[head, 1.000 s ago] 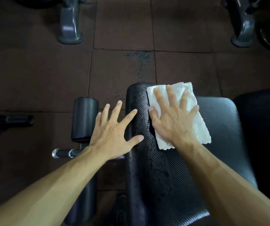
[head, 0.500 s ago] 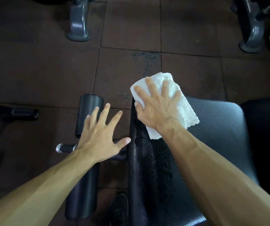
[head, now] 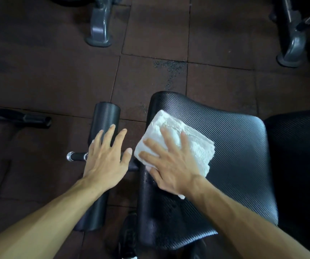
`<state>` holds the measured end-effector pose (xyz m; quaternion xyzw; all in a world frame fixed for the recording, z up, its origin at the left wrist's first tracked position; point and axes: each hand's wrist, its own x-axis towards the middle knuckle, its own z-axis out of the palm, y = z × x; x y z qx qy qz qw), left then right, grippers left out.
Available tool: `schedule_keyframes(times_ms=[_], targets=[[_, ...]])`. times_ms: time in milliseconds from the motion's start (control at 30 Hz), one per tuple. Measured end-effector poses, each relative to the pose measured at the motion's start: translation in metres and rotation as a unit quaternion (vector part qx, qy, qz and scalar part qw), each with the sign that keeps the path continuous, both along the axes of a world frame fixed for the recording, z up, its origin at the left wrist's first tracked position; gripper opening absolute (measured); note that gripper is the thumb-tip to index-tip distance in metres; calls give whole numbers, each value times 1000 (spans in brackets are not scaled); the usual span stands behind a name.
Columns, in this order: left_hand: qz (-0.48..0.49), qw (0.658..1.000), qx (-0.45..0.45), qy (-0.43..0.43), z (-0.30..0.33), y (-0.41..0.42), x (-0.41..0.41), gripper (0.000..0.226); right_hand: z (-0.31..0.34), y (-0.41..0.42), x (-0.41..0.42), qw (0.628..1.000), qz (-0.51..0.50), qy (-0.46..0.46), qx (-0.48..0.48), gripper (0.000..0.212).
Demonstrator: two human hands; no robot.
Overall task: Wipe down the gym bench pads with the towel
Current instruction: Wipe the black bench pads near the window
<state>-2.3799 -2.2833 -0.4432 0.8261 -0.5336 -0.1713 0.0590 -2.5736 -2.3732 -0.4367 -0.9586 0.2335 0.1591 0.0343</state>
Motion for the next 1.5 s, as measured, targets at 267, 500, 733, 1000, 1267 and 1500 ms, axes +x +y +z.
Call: schedule_keyframes(times_ms=[267, 500, 733, 1000, 1267, 1500], targets=[[-14, 990, -135, 43, 23, 19, -55, 59, 22, 2, -43, 982, -154, -104, 33, 64], [-120, 990, 60, 41, 11, -25, -132, 76, 17, 4, -139, 913, -377, -120, 101, 59], [-54, 996, 68, -8, 0, -51, -151, 89, -1, 24, -149, 889, -409, -177, 108, 54], [-36, 997, 66, -1, 7, -28, -159, 86, 13, 27, -150, 889, -402, -194, 101, 53], [29, 995, 89, 20, 9, 53, -188, 86, 1, 41, -144, 928, -343, -96, 111, 56], [98, 994, 55, 12, -1, 111, -229, 82, -6, 48, -162, 940, -316, -88, 89, 56]])
